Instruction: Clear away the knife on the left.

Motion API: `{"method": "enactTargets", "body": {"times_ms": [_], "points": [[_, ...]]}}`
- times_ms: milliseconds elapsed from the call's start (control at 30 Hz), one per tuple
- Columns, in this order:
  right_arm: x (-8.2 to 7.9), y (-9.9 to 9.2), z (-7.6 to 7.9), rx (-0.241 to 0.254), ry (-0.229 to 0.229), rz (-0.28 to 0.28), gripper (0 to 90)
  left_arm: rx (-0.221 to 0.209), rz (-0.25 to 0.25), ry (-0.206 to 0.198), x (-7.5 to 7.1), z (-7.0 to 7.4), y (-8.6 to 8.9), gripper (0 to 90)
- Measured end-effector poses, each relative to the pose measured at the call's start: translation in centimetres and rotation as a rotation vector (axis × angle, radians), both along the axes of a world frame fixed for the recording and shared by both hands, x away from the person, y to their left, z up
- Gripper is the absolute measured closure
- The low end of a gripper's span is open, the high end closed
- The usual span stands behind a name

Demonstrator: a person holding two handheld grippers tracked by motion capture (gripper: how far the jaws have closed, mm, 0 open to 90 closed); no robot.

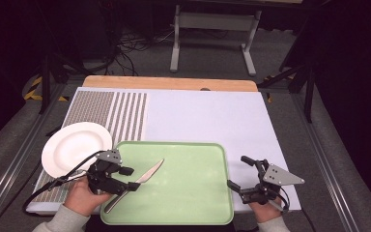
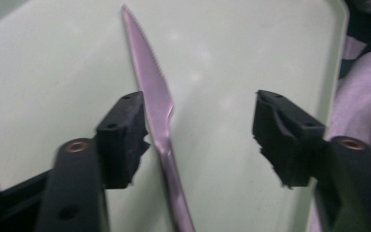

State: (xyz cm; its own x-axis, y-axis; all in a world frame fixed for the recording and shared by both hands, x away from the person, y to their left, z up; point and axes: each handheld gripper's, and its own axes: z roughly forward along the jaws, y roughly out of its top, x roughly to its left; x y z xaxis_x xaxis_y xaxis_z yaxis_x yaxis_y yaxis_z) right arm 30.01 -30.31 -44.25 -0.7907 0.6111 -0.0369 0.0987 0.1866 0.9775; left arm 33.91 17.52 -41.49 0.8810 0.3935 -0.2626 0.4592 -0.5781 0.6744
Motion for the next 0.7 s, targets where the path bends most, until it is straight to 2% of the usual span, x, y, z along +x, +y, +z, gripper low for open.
{"method": "enactTargets", "body": {"times_ms": [100, 167, 233, 333, 633, 700], "points": [[0.0, 0.0, 0.0, -0.001, 0.001, 0.000, 4.2, 0.013, -0.029, -0.028, -0.1, 0.0, -0.4, 59.8], [0.0, 0.0, 0.0, -0.002, 0.002, 0.001, 4.2, 0.021, -0.047, -0.071, -0.3, -0.3, -1.1, 66.8], [0.0, 0.0, 0.0, -0.002, 0.002, 0.001, 4.1, 0.005, -0.070, -0.076, -0.4, -0.6, -1.5, 73.7], [0.1, 0.0, 0.0, 0.000, -0.003, 0.001, 4.2, 0.024, -0.081, -0.096, -0.5, -1.1, -2.0, 89.8], [0.1, 0.0, -0.1, 0.000, 0.003, 0.003, 4.2, 0.100, -0.072, -0.078, -0.2, -2.4, -2.7, 89.9], [0.1, 0.0, -0.1, 0.002, 0.005, 0.002, 4.2, 0.133, -0.062, -0.081, -0.2, -2.5, -2.8, 89.9]]}}
